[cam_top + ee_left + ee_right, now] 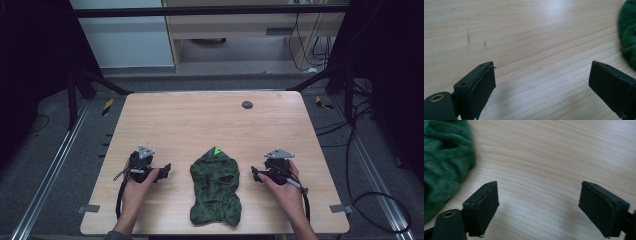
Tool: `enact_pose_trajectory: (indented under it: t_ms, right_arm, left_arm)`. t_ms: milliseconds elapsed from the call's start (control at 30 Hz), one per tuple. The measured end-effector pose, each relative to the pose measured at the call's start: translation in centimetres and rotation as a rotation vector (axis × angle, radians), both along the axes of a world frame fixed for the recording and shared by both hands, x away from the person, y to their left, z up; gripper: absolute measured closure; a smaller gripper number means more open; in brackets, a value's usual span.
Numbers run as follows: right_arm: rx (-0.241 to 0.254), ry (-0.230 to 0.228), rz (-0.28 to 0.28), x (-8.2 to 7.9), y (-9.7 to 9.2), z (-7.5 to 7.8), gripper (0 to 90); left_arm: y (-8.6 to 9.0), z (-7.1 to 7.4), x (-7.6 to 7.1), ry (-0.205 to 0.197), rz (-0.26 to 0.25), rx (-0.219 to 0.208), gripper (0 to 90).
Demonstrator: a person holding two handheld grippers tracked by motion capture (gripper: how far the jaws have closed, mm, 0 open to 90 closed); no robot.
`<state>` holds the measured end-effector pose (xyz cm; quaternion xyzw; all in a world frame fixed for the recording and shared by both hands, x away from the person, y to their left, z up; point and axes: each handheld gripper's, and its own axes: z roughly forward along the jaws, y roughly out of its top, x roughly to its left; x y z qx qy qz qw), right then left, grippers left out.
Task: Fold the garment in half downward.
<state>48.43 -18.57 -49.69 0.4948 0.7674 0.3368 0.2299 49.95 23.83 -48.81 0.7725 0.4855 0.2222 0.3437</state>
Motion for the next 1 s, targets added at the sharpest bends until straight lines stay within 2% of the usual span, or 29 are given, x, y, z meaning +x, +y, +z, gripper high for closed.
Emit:
enact_pose_trajectory:
  t_ms: [67, 100, 133, 200, 367, 533, 633, 733, 1000]
  right_arm:
    - [-0.006, 0.002, 0.011, 0.0, 0.3, 0.1, 21.5]
    - [-0.02, 0.011, 0.048, -0.1, 0.9, 0.5, 28.0]
    - [-0.02, 0.014, 0.064, 0.0, 1.1, 0.7, 30.5]
    - [-0.003, 0.028, 0.094, 0.2, 1.3, 0.9, 36.0]
    - [0.031, 0.033, 0.162, 0.9, 1.8, 1.5, 51.3]
    - [0.067, 0.046, 0.217, 1.7, 2.5, 2.0, 66.0]
    - [0.062, 0.043, 0.251, 2.3, 3.4, 2.3, 73.5]
    - [0.048, 0.046, 0.277, 2.9, 4.4, 2.4, 77.4]
    - [0.051, 0.064, 0.304, 4.6, 5.9, 2.3, 80.5]
  left_arm:
    - [-0.6, 0.2, 0.2, 0.009, -0.015, -0.008, 8.9]
    - [-1.2, 0.5, 0.5, 0.012, -0.038, -0.027, 9.9]
    - [-1.6, 0.8, 0.7, 0.016, -0.056, -0.023, 10.7]
    - [-2.4, 1.1, 1.0, 0.015, -0.077, -0.015, 14.0]
    - [-4.6, 1.9, 2.0, 0.041, -0.155, -0.031, 22.9]
    - [-6.4, 2.6, 2.7, 0.046, -0.221, -0.009, 35.9]
    - [-7.2, 2.8, 3.1, 0.053, -0.256, 0.023, 42.0]
    - [-7.9, 2.6, 3.5, 0.061, -0.279, 0.052, 44.8]
    - [-8.5, 2.0, 3.8, 0.079, -0.3, 0.072, 46.0]
